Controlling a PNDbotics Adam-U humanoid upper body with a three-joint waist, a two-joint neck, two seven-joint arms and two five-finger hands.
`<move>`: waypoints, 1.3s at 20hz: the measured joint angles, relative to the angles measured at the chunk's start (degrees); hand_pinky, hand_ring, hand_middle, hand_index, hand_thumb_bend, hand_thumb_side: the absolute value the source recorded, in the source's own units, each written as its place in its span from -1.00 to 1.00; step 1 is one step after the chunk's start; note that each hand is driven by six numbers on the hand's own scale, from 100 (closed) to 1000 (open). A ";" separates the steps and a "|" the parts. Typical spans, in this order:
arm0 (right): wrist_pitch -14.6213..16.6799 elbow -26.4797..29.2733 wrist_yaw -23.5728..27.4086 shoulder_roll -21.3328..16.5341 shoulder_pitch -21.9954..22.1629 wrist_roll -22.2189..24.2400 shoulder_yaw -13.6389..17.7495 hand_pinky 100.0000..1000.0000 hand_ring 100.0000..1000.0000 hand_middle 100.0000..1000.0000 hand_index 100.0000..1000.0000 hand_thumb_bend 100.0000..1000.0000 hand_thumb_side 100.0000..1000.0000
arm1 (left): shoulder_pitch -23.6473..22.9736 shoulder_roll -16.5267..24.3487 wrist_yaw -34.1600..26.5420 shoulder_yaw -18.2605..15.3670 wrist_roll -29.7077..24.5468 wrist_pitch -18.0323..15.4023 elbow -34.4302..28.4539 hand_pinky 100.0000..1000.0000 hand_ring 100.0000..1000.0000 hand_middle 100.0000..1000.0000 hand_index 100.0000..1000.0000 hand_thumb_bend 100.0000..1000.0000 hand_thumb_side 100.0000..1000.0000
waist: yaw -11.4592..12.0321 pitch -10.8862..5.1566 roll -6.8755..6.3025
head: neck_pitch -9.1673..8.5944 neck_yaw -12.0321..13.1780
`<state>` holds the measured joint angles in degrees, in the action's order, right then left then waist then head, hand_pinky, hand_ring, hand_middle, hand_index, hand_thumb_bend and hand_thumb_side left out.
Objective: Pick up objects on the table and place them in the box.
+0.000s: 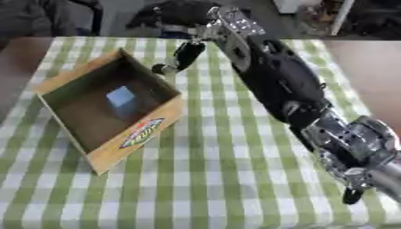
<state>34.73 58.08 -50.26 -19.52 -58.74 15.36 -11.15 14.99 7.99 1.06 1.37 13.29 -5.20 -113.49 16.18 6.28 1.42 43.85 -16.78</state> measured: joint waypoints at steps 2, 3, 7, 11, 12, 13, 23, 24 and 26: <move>-1.81 0.99 5.92 -1.52 1.24 0.10 1.06 0.49 0.95 0.78 0.85 -0.87 -0.38 | -0.33 0.00 0.06 -0.22 0.17 0.01 0.00 0.23 0.12 0.23 0.34 -1.00 0.28 | -0.80 -0.04 -0.14 | 0.00 0.49; -2.80 1.63 9.01 -2.32 2.02 0.20 1.59 0.46 0.96 0.78 0.83 -0.93 -0.39 | -0.38 0.01 0.14 -0.27 0.26 0.06 0.00 0.23 0.12 0.23 0.34 -1.00 0.28 | -1.19 -0.08 -0.20 | 0.00 0.74; -7.51 5.59 22.28 -5.61 6.52 -0.42 3.91 0.38 0.99 0.78 0.78 -1.00 -0.39 | -0.70 0.03 0.54 -0.68 0.69 0.27 0.00 0.23 0.12 0.22 0.34 -1.00 0.29 | -2.71 -0.10 -0.26 | 0.00 2.00; -11.88 13.26 35.47 -9.14 12.76 -2.61 6.00 0.35 0.99 0.77 0.73 -1.00 -0.38 | -0.91 0.05 0.96 -1.07 1.18 0.45 0.00 0.23 0.12 0.22 0.34 -1.00 0.29 | -4.29 -0.06 -0.26 | 0.00 3.30; -12.77 15.56 38.25 -9.93 14.21 -3.27 6.39 0.35 0.99 0.77 0.72 -1.00 -0.38 | -0.97 0.05 1.04 -1.19 1.25 0.49 0.00 0.23 0.12 0.22 0.34 -1.00 0.29 | -4.58 -0.04 -0.25 | 0.00 3.62; -13.60 17.94 40.79 -10.68 15.65 -3.91 6.71 0.35 0.99 0.77 0.72 -1.00 -0.38 | -1.07 0.05 1.08 -1.32 1.33 0.54 0.00 0.23 0.12 0.22 0.34 -1.00 0.29 | -4.96 0.00 -0.25 | 0.00 3.90; -16.89 37.43 53.58 -13.76 28.23 -6.88 9.24 0.35 0.99 0.77 0.69 -1.00 -0.35 | -1.43 0.06 1.52 -1.68 1.93 0.72 0.00 0.23 0.12 0.23 0.34 -1.00 0.29 | -7.12 0.44 -0.41 | 0.00 5.55; -17.04 38.88 54.07 -13.75 29.17 -6.93 9.45 0.35 0.99 0.77 0.69 -1.00 -0.36 | -1.45 0.06 1.54 -1.69 1.94 0.73 0.00 0.23 0.13 0.23 0.34 -1.00 0.29 | -7.10 0.50 -0.42 | 0.00 5.62; -17.27 41.36 54.56 -13.45 30.76 -6.83 9.86 0.34 0.99 0.76 0.67 -1.00 -0.35 | -1.61 0.07 1.54 -1.71 1.98 0.77 0.00 0.23 0.13 0.23 0.34 -1.00 0.30 | -7.31 0.53 -0.47 | 0.00 5.75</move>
<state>17.46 99.44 4.30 -32.97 -27.98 8.53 -1.30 13.38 8.05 2.60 -0.34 15.28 -4.43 -113.49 8.88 6.81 0.95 43.85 -11.03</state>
